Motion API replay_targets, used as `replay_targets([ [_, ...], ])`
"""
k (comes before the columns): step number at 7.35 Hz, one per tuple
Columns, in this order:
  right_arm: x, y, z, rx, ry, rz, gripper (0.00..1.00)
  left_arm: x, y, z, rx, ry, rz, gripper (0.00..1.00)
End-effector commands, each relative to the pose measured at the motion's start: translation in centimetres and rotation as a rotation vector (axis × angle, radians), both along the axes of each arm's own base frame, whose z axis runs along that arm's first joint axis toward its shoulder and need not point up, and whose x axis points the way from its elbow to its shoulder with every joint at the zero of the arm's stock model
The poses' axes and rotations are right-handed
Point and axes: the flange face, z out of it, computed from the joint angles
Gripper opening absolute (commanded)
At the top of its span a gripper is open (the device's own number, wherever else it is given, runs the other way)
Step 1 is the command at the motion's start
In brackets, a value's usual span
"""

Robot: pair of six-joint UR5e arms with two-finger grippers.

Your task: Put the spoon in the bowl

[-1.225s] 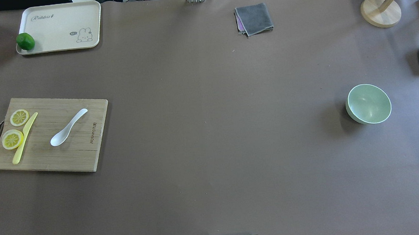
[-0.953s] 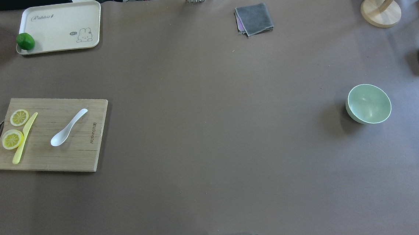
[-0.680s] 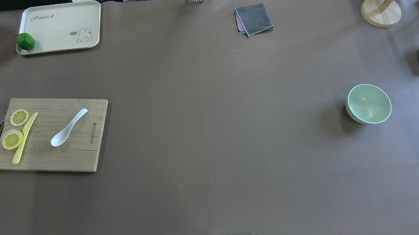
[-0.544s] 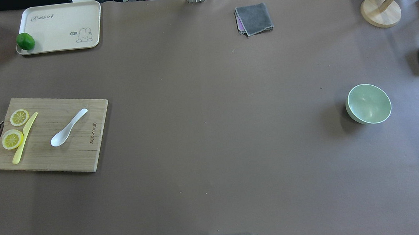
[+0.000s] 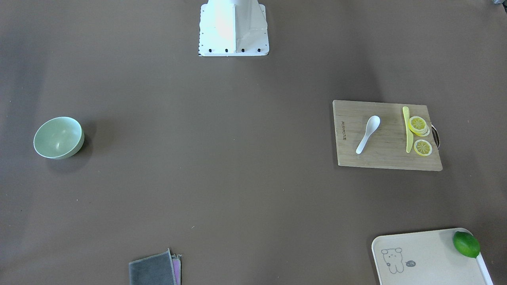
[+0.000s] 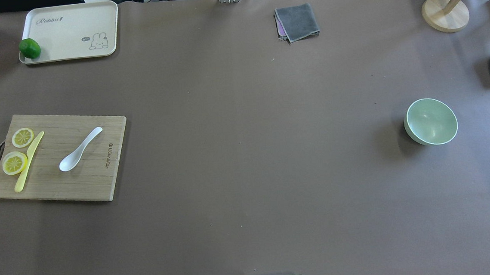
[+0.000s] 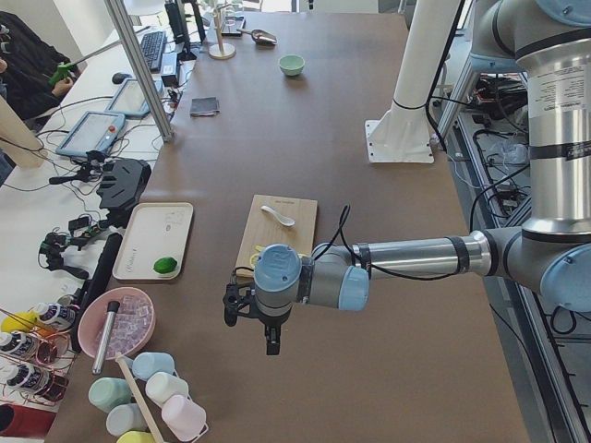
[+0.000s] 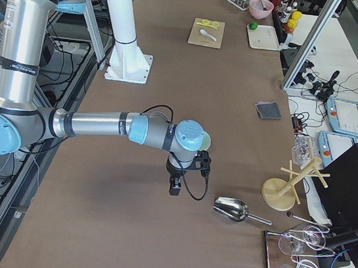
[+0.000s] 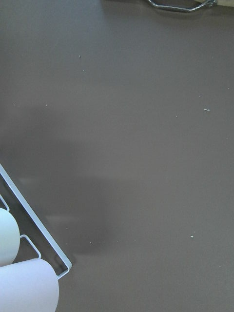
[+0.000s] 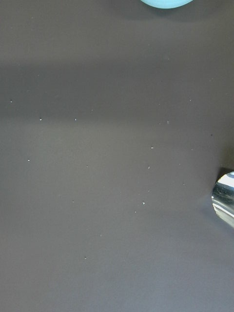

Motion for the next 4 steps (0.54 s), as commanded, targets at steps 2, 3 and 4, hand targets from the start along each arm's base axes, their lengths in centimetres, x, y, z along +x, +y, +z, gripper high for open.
replay_targets([
  [2, 0.0, 0.0, 0.0, -0.003, -0.003, 0.004, 1.0, 0.0, 0.0, 0.5, -0.014, -0.002, -0.004, 0.98],
  [3, 0.0, 0.0, 0.0, -0.004, -0.004, 0.005, 1.0, 0.0, 0.1, 1.4, -0.024, -0.001, 0.002, 0.98],
  [4, 0.0, -0.2, -0.2, -0.001, -0.004, 0.006, 1.0, 0.0, -0.1, 1.4, -0.027, -0.01, 0.001, 0.98],
])
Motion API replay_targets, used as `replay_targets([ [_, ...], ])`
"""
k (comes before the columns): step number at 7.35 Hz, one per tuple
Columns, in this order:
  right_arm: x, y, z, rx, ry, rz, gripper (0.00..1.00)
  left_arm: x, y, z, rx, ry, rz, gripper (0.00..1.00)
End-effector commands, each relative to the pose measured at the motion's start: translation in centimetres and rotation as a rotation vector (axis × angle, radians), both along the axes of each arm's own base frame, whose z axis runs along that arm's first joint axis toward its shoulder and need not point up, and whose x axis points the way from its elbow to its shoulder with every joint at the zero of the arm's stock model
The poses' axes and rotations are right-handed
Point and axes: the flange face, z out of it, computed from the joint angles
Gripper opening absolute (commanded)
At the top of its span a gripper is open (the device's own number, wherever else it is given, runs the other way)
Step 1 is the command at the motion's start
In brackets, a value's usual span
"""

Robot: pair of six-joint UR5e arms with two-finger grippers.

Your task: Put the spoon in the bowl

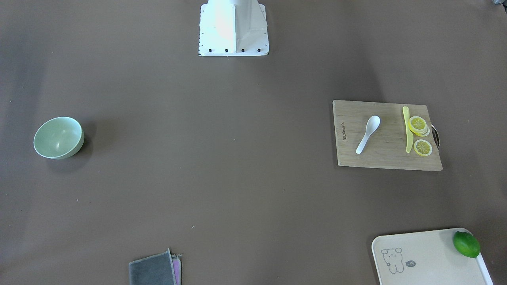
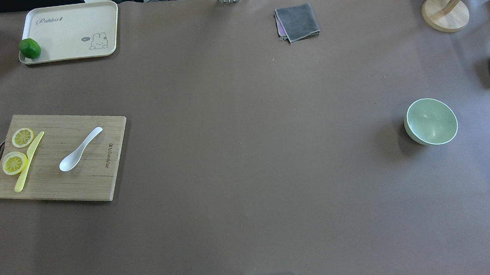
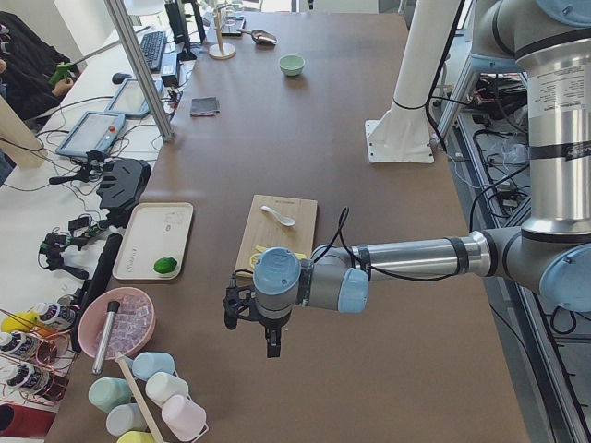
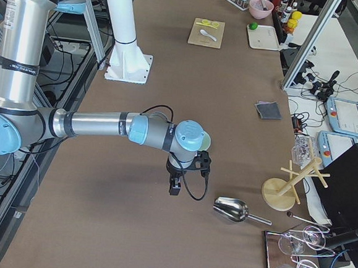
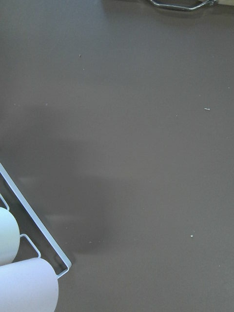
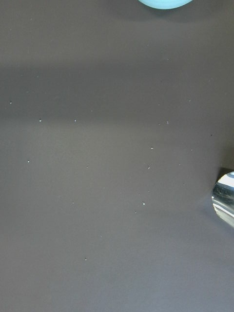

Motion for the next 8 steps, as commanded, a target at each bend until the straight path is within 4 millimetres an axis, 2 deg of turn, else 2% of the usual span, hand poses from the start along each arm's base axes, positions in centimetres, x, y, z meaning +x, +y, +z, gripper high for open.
replay_targets([
  [1, -0.01, -0.19, -0.22, 0.004, -0.001, 0.002, 1.0, -0.06, 0.27, 1.51, -0.026, -0.006, 0.001, 0.98],
  [7, -0.05, -0.1, 0.02, -0.004, -0.006, 0.004, 1.0, -0.12, 0.22, 0.84, 0.032, 0.003, -0.001, 0.98],
  [8, -0.36, -0.72, -0.73, 0.002, -0.019, 0.012, 1.0, 0.01, 0.24, 1.3, 0.022, 0.003, 0.001, 0.98],
])
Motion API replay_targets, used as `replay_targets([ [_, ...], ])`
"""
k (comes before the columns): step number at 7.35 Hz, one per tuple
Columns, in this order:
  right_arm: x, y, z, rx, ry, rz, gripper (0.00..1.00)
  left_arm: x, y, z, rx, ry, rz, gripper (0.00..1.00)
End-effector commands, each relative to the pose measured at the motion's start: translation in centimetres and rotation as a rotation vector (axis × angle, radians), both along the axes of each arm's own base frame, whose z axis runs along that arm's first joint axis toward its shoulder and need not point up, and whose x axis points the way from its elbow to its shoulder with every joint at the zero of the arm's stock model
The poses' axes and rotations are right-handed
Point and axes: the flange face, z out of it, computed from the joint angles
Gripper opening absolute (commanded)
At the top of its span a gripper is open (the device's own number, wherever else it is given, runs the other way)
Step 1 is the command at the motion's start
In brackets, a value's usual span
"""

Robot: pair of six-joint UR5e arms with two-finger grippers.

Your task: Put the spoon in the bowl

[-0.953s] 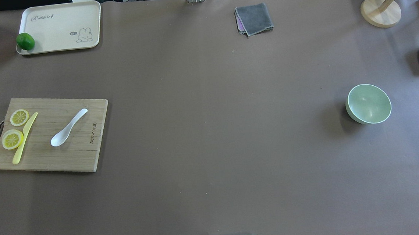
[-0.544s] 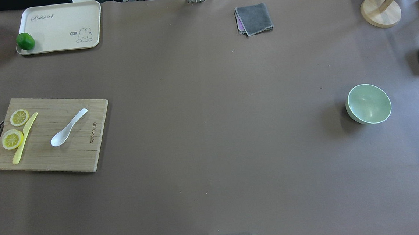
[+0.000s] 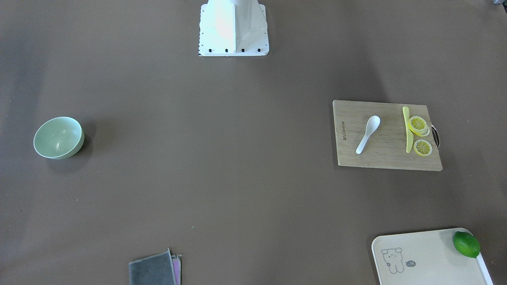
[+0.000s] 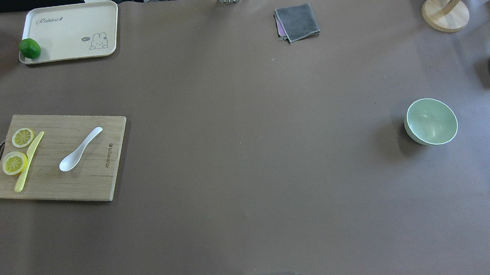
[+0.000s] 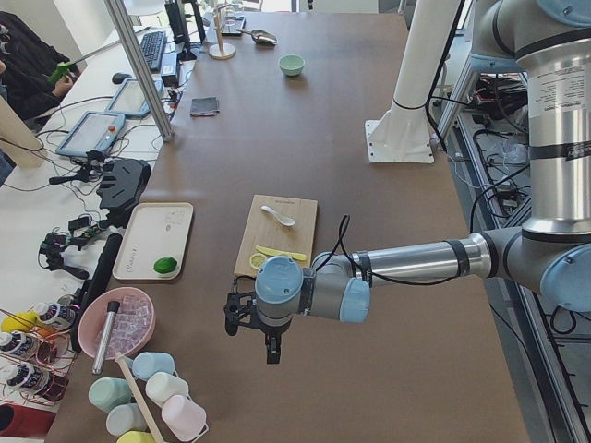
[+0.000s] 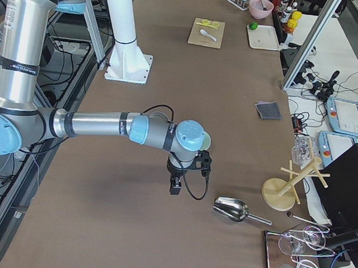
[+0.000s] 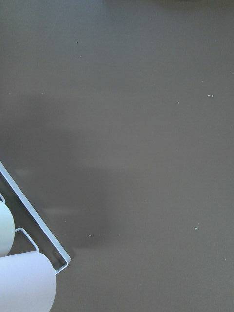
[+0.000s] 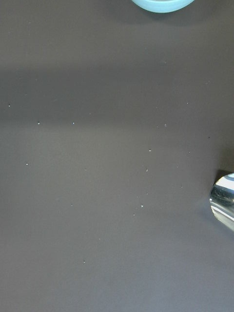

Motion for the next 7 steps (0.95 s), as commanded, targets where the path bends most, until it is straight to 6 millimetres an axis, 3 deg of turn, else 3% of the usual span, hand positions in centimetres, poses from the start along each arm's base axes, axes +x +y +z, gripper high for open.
replay_targets([
  [1, -0.9, -1.2, -1.0, -0.003, -0.009, 0.008, 1.0, 0.1, -0.2, -0.2, 0.007, 0.001, 0.0, 0.98],
  [2, -3.1, -1.7, -1.1, 0.0, -0.02, -0.039, 1.0, 0.0, -0.3, -0.6, 0.018, 0.002, -0.001, 0.98],
  [3, -4.0, -2.3, -1.7, 0.017, -0.027, -0.049, 1.0, 0.1, -0.3, -0.8, 0.021, 0.009, 0.0, 0.98],
  [6, -7.9, -5.6, -6.0, -0.018, -0.095, 0.052, 1.0, 0.2, -0.4, -0.8, 0.017, 0.025, 0.004, 0.98],
  [7, -8.9, -5.9, -6.6, -0.003, -0.103, 0.063, 1.0, 0.2, -0.1, -0.6, 0.014, 0.026, 0.003, 0.98],
])
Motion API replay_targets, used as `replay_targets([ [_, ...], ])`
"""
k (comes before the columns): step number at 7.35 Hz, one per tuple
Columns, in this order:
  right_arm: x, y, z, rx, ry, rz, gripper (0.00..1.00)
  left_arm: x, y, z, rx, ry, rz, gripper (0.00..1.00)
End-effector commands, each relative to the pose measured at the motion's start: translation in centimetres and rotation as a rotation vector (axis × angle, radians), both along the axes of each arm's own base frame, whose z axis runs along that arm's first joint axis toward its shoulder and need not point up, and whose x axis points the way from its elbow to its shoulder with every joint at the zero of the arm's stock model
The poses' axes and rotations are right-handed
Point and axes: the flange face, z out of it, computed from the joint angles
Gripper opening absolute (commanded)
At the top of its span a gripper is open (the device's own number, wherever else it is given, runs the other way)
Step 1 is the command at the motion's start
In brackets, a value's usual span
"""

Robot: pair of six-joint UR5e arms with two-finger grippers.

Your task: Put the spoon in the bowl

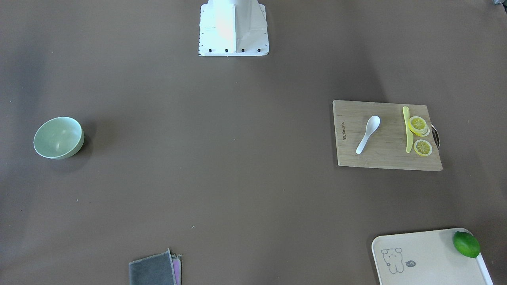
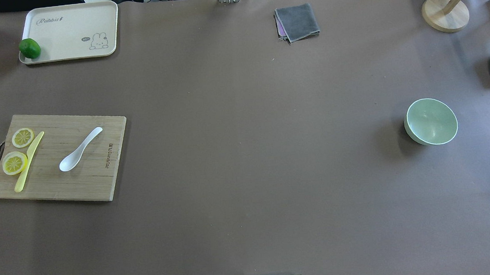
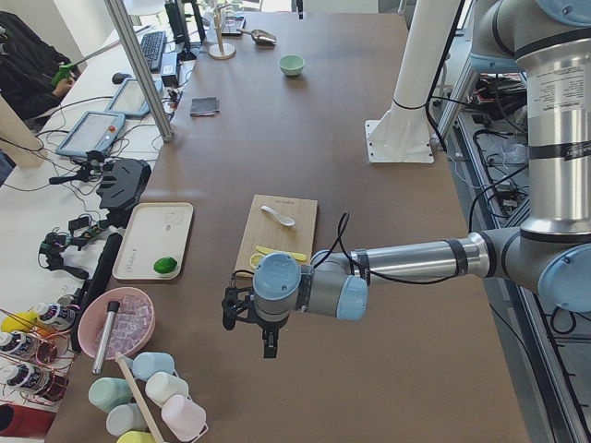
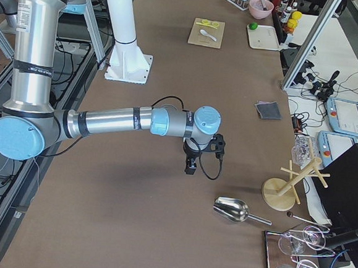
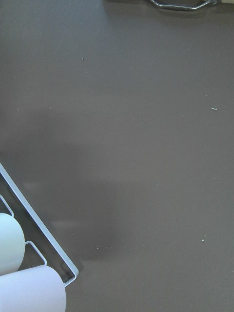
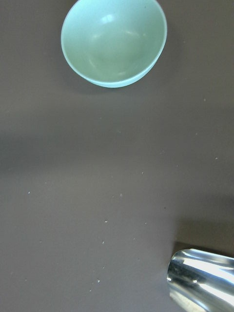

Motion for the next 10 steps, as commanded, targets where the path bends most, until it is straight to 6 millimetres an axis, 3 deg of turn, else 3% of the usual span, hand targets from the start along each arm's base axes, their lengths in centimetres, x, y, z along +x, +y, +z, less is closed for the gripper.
replay_targets([
  [1, -2.9, -1.2, -1.7, -0.001, -0.02, 0.036, 1.0, 0.0, 0.3, 0.2, -0.003, 0.002, -0.001, 0.98],
  [3, -5.6, -1.7, -0.9, -0.014, -0.03, 0.013, 1.0, 0.0, 0.3, 0.2, -0.005, 0.001, 0.0, 0.98],
  [5, -9.6, -2.9, 2.5, -0.038, -0.02, -0.056, 1.0, 0.0, 0.1, 0.1, -0.003, 0.001, 0.0, 0.98],
  [7, -11.8, -3.3, 4.7, -0.032, -0.021, -0.094, 1.0, 0.0, 0.1, -0.1, 0.002, 0.002, 0.001, 0.98],
  [8, -12.3, -3.7, 4.7, -0.024, -0.028, -0.099, 1.0, 0.0, -0.1, -0.2, 0.005, 0.0, 0.0, 0.98],
  [10, -13.1, -5.3, 2.7, -0.037, -0.053, -0.064, 1.0, 0.0, 0.0, -0.1, 0.002, 0.0, 0.0, 0.98],
])
